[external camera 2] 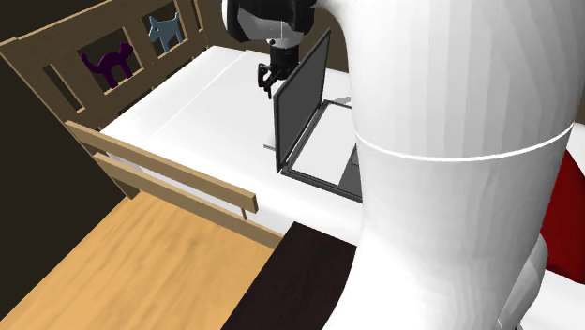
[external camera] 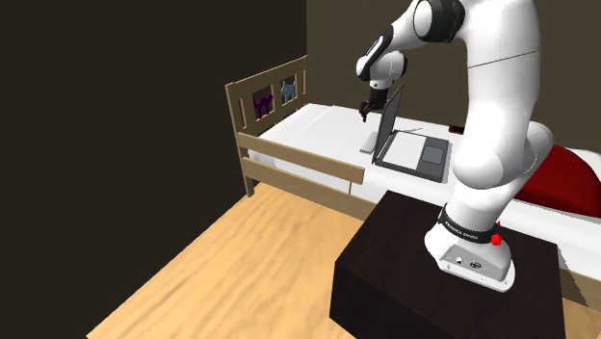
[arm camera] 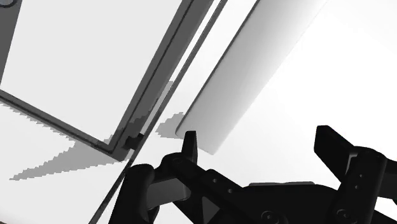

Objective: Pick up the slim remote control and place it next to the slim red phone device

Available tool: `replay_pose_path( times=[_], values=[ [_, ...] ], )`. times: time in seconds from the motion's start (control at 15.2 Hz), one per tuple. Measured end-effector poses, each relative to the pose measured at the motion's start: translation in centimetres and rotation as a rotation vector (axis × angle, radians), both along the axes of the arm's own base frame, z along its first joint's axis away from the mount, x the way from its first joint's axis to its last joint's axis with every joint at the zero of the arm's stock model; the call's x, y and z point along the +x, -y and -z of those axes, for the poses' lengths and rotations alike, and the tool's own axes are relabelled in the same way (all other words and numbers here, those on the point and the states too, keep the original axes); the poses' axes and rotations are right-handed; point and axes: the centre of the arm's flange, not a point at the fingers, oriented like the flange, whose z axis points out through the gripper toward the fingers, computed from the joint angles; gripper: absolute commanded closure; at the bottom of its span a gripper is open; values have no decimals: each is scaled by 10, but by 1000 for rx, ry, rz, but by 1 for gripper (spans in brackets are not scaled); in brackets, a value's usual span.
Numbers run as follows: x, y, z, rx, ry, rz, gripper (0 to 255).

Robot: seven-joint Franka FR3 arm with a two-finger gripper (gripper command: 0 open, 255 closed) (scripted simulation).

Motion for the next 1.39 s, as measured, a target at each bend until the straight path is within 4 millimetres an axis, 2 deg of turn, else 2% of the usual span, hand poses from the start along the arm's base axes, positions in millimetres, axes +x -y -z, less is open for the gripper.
replay_pose_path(
  times=[0.33,0.46,0.92,1.32,1.39],
  values=[
    [0,52,42,1,1,81,0],
    [0,61,52,1,1,99,0],
    [0,65,87,-1,3,103,0],
    [0,65,91,0,3,104,0],
    [0,65,91,0,3,104,255]
  ],
)
